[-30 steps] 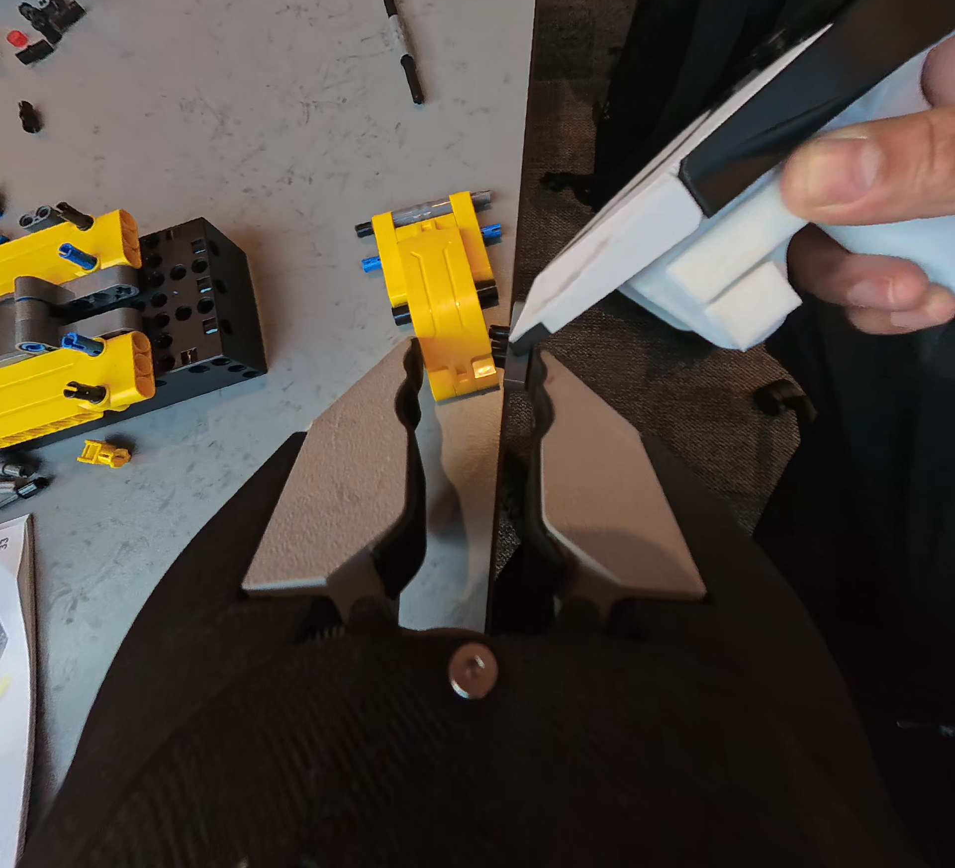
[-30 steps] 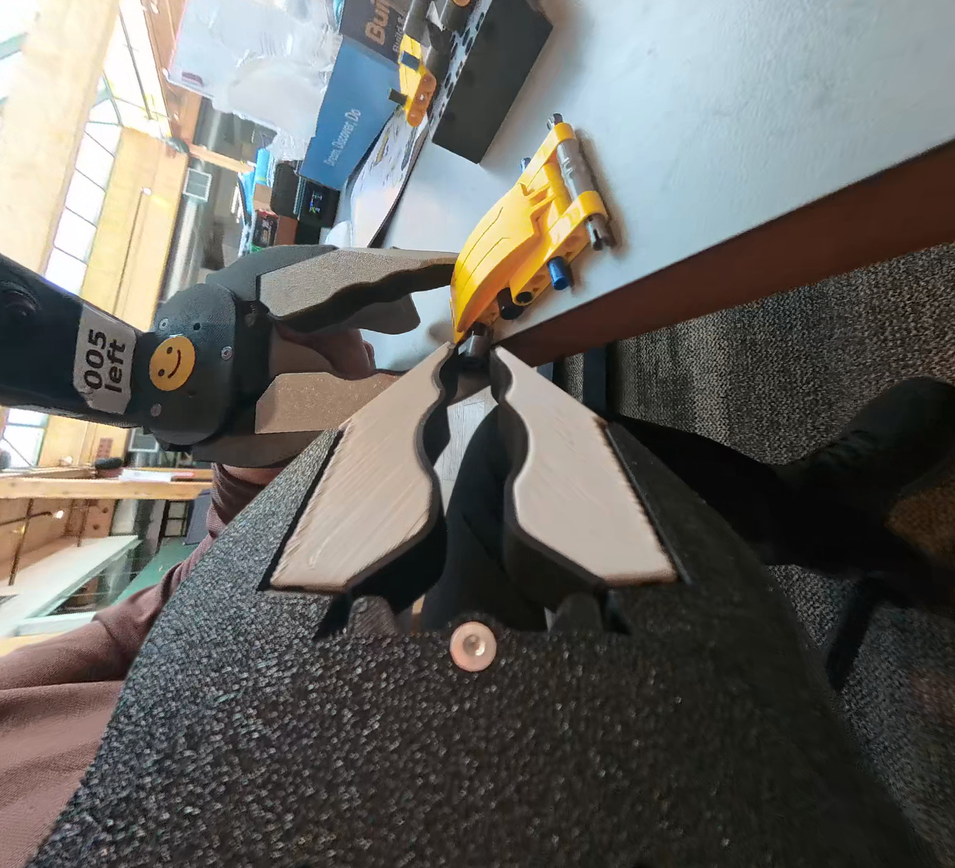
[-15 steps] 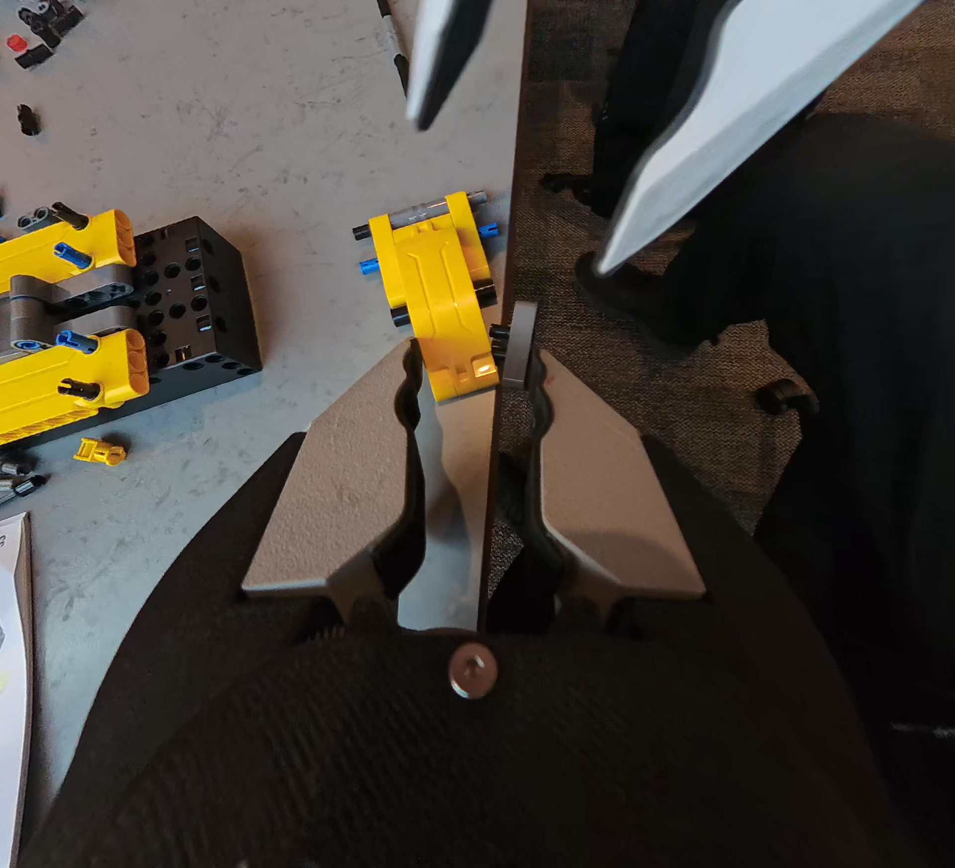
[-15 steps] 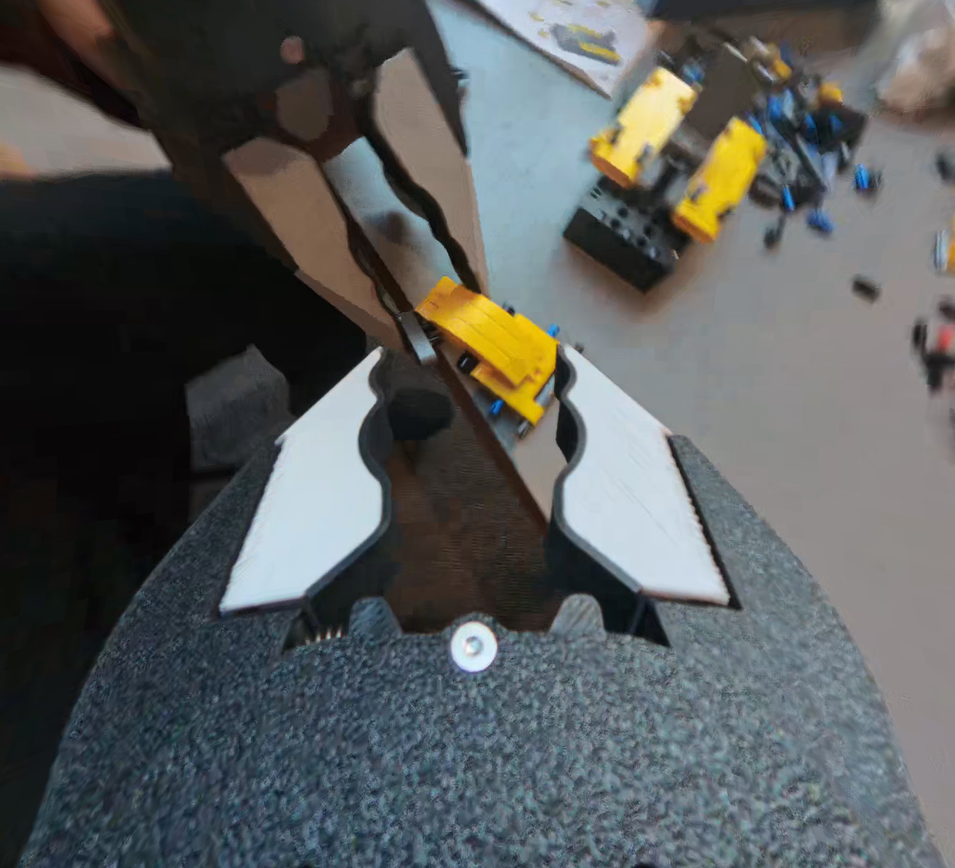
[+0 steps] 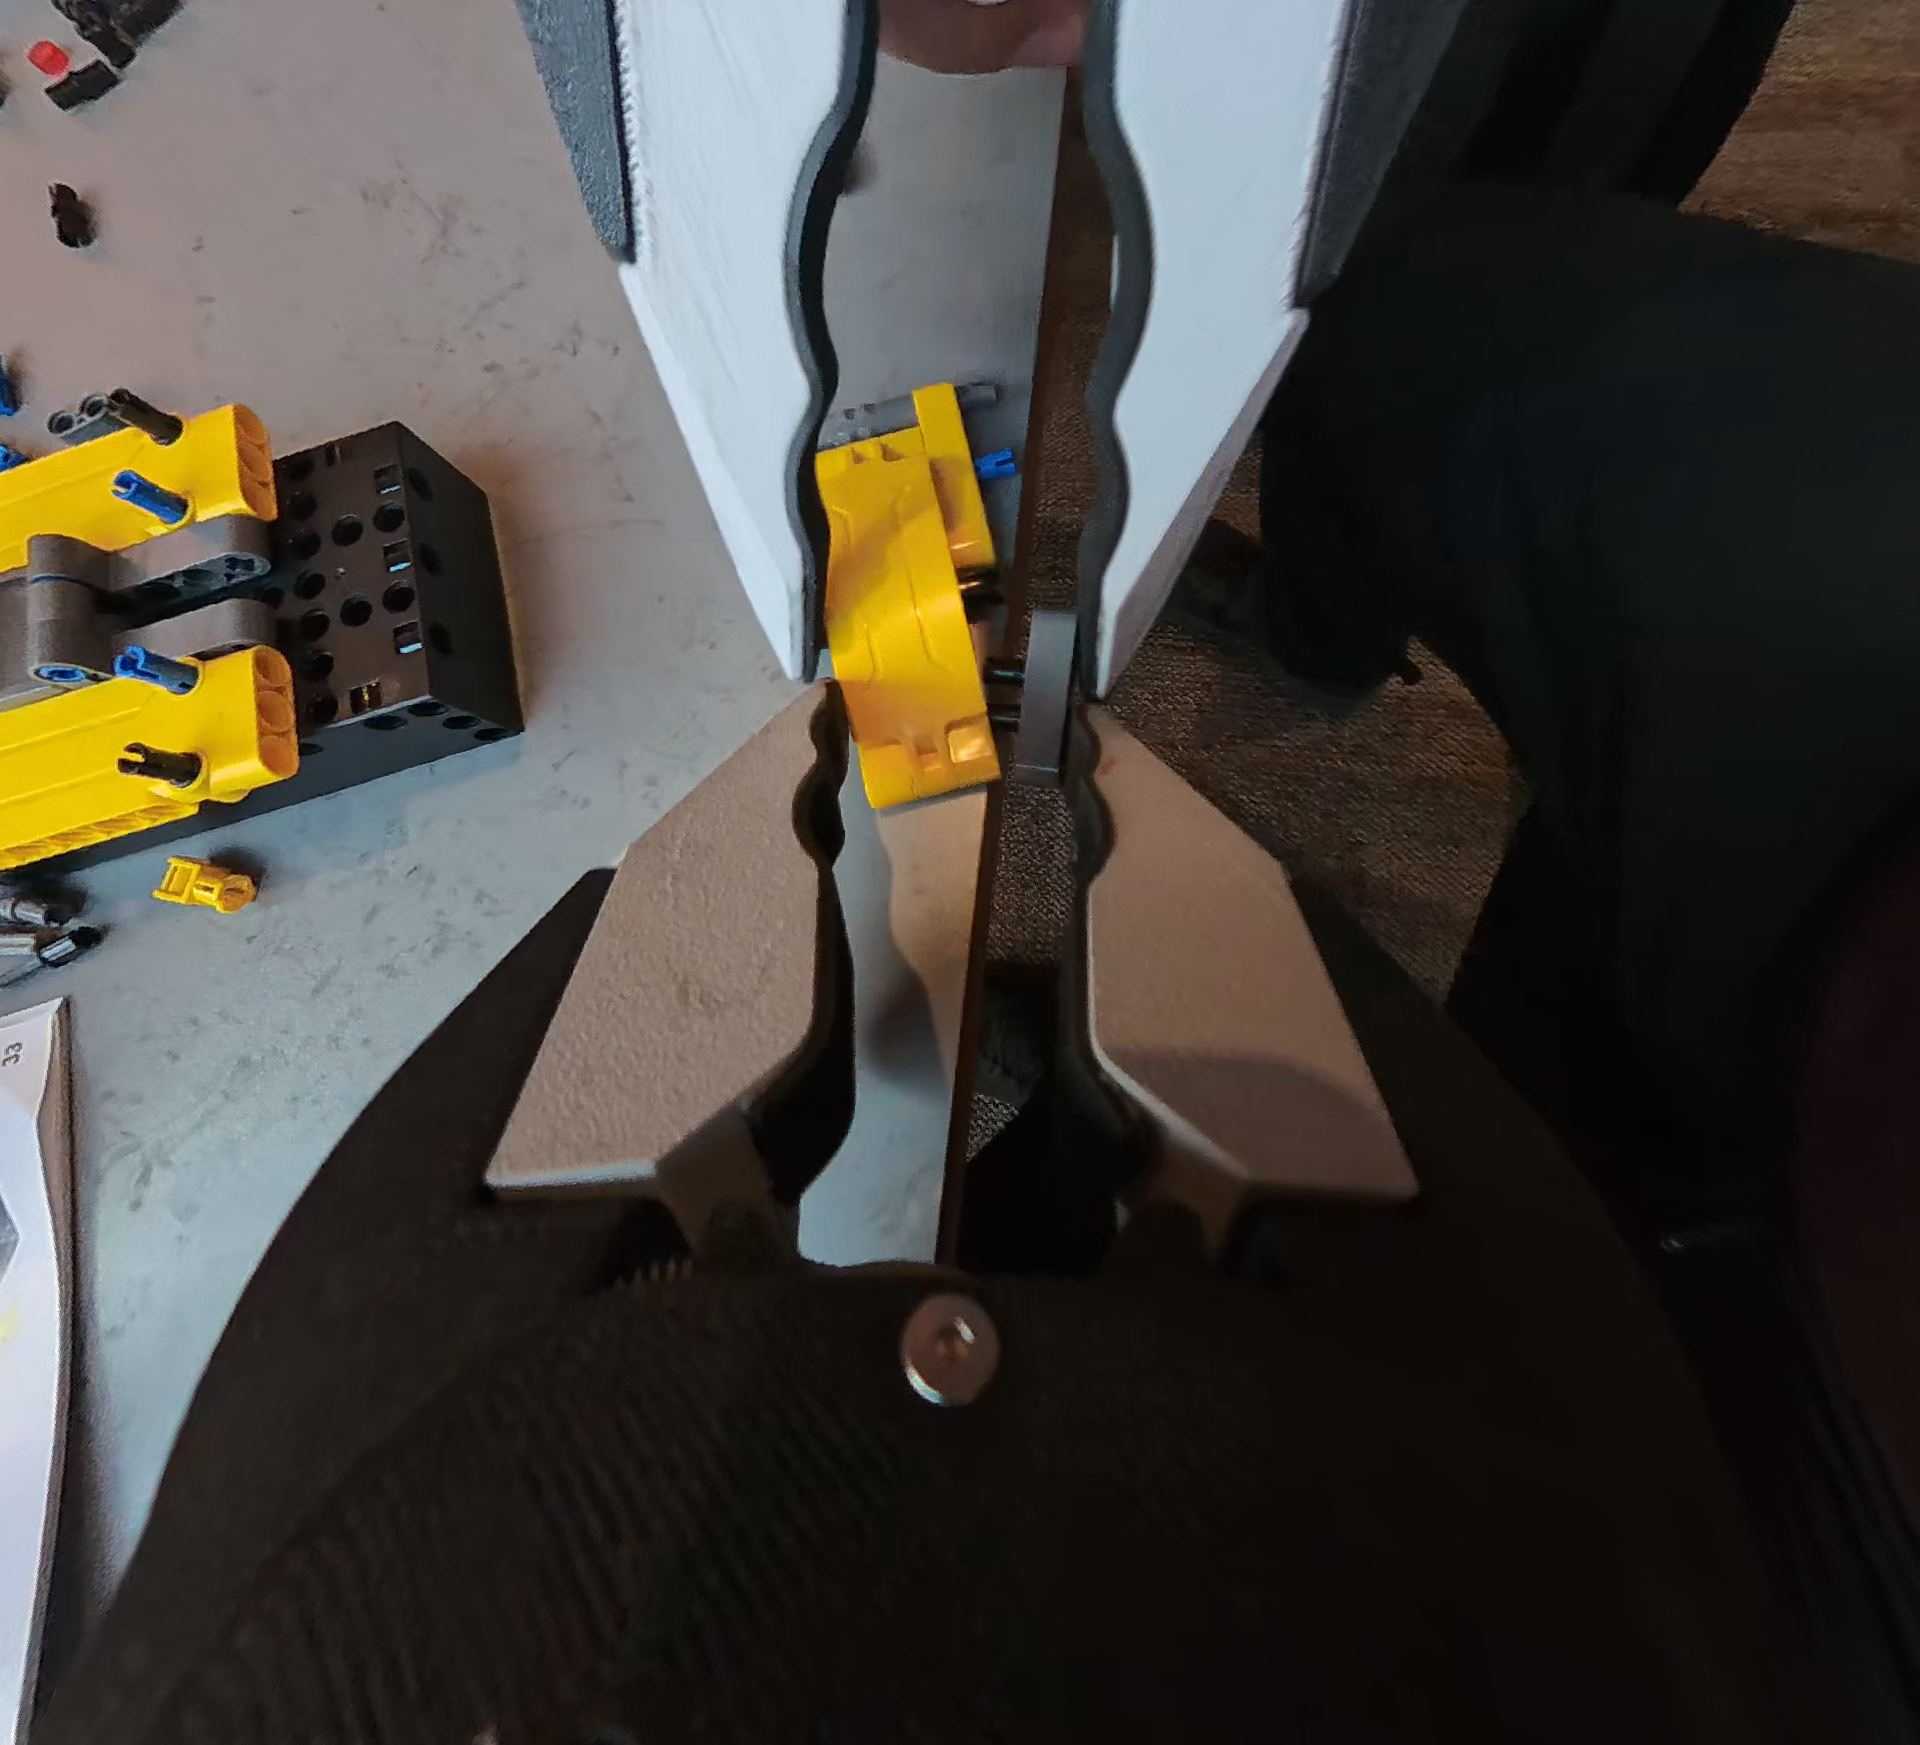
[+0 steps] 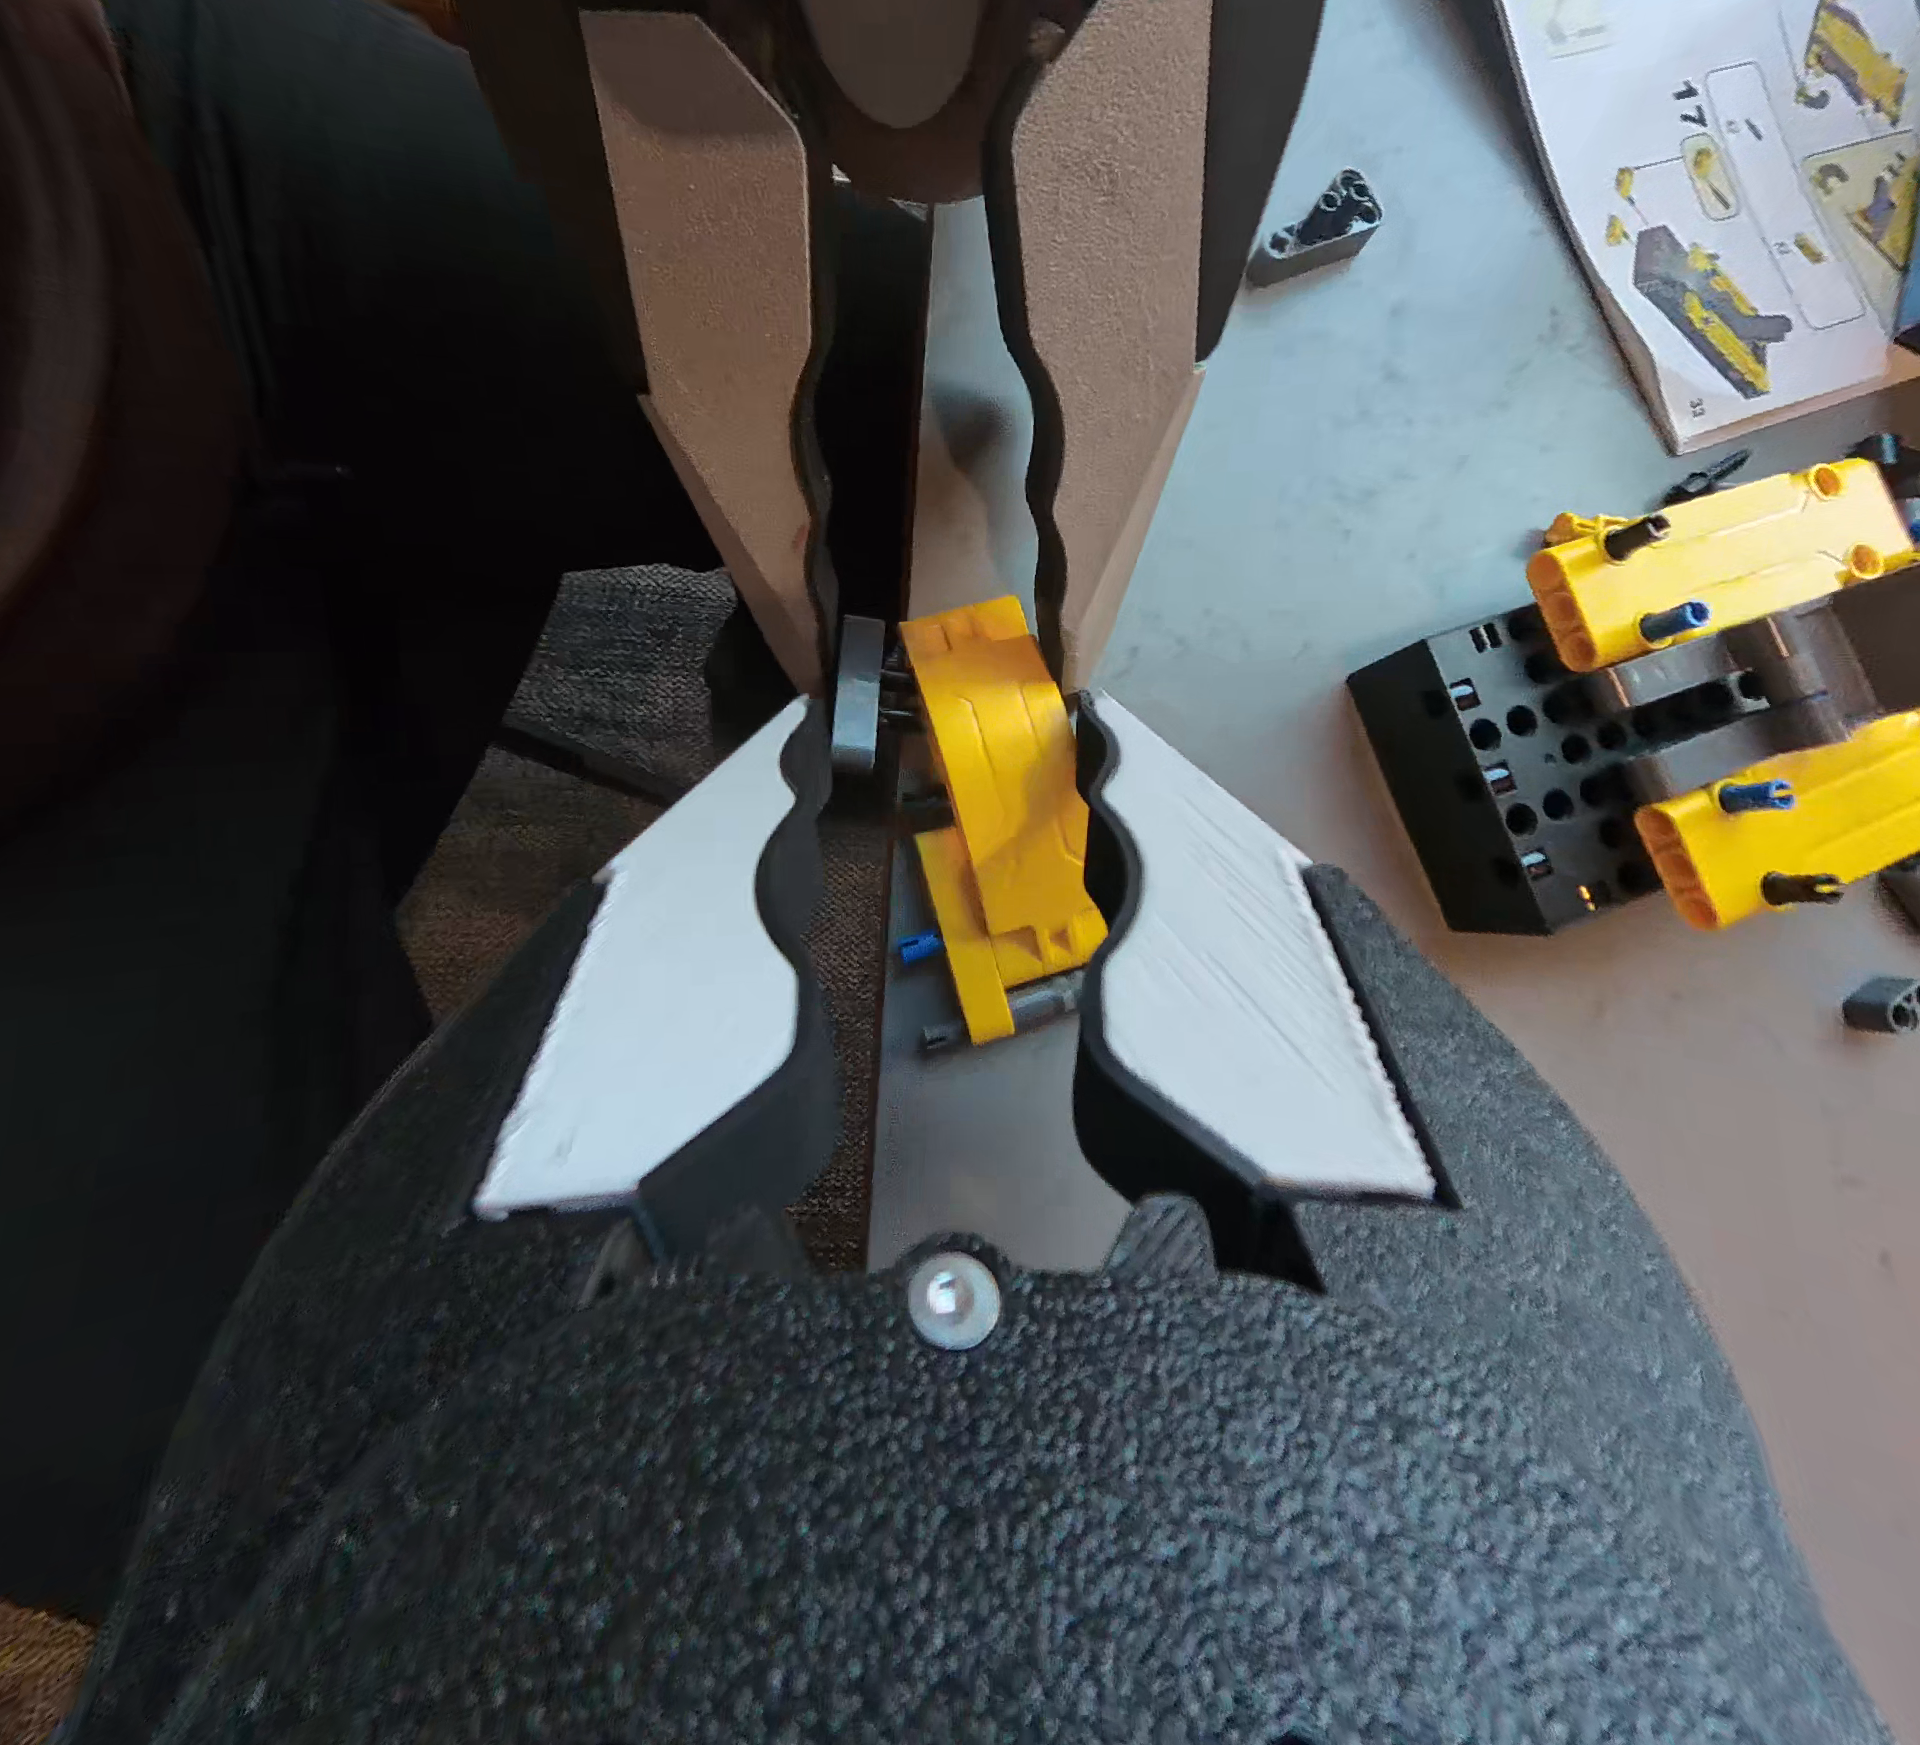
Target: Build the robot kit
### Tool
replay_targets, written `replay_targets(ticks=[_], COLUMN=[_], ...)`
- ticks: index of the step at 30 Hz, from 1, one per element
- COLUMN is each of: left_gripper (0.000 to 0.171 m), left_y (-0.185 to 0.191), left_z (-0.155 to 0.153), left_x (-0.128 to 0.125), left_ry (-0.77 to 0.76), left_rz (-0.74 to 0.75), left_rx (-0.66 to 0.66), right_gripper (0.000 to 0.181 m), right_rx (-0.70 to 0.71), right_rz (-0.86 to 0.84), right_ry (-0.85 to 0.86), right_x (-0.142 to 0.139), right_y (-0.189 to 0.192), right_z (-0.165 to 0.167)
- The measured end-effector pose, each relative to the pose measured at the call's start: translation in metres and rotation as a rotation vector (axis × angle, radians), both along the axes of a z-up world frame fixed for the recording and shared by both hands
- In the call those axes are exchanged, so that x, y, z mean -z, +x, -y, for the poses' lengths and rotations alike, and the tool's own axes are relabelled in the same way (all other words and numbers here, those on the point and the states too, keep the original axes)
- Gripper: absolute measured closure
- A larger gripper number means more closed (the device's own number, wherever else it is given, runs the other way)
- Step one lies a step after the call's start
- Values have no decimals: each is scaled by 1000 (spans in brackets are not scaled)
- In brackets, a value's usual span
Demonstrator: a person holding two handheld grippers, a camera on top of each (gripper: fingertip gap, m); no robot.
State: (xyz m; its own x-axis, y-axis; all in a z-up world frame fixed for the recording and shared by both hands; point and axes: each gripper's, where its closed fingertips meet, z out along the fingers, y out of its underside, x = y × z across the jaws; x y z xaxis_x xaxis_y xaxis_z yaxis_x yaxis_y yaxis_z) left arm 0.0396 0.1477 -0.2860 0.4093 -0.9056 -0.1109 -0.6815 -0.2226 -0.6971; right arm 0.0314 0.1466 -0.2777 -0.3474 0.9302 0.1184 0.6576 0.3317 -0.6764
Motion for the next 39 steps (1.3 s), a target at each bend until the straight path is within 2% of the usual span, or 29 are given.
replay_targets(ticks=[6,15,21,26,31,35,39], left_gripper=[131,131,132,134,137,138,137], left_y=[0,-4,-9,-11,-12,-13,-13], left_z=[-1,-3,-1,-1,0,1,1], left_x=[-1,0,-1,-3,-2,-1,-1], left_ry=[-8,-6,-43,-79,-35,-12,1], left_rz=[31,-16,59,105,81,64,14], left_rx=[-55,-58,-60,-73,-78,-78,-9], right_gripper=[135,137,138,139,143,145,144], right_rx=[-19,-41,-42,-74,-104,-53,40], right_rz=[-17,55,57,70,48,86,124], right_ry=[-128,-11,-17,-86,-5,76,47], right_x=[2,5,5,4,6,6,5], right_y=[0,-2,-8,-9,-12,-12,-12], right_z=[-1,-3,-1,-2,-2,-2,-1])
